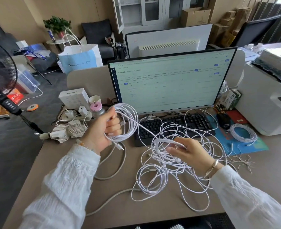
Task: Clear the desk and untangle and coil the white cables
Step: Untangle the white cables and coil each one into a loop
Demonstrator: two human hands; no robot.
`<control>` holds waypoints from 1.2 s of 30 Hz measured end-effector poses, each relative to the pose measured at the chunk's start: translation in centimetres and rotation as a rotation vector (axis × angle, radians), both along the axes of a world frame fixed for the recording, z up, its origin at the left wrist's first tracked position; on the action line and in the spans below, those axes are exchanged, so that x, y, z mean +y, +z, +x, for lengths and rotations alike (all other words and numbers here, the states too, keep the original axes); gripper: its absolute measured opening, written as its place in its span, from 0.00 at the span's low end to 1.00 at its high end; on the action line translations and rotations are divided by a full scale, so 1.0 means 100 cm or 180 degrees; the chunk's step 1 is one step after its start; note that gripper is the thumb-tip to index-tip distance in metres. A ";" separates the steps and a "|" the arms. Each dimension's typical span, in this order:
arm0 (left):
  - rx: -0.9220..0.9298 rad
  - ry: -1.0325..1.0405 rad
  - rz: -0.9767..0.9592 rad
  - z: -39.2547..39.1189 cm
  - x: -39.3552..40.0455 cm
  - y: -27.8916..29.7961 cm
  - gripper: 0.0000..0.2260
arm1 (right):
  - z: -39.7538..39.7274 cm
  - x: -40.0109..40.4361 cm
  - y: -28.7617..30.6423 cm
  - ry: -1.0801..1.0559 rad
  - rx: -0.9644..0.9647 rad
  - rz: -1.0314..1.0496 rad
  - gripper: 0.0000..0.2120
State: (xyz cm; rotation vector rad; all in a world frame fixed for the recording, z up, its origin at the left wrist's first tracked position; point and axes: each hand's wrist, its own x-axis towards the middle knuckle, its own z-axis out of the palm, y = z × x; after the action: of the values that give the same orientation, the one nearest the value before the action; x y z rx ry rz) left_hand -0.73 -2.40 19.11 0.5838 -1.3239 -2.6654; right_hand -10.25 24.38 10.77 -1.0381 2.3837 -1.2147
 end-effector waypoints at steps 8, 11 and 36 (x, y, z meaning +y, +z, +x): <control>0.0575 0.0576 -0.0130 -0.009 -0.018 0.040 0.17 | -0.005 0.002 0.018 -0.0270 0.1227 -0.0068 0.36; 0.0729 0.0726 -0.0195 -0.009 -0.024 0.049 0.17 | -0.008 0.004 0.018 -0.0197 0.1991 -0.0088 0.29; 0.0662 -0.1233 -0.0311 0.008 0.048 0.038 0.14 | 0.017 -0.051 -0.064 0.0352 0.1701 0.2472 0.13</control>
State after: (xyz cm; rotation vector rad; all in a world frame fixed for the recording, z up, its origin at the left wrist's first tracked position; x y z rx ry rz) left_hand 0.09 2.38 22.88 0.0342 -1.6308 -2.8275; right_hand -8.55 19.27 4.42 -1.2669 2.7298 0.1027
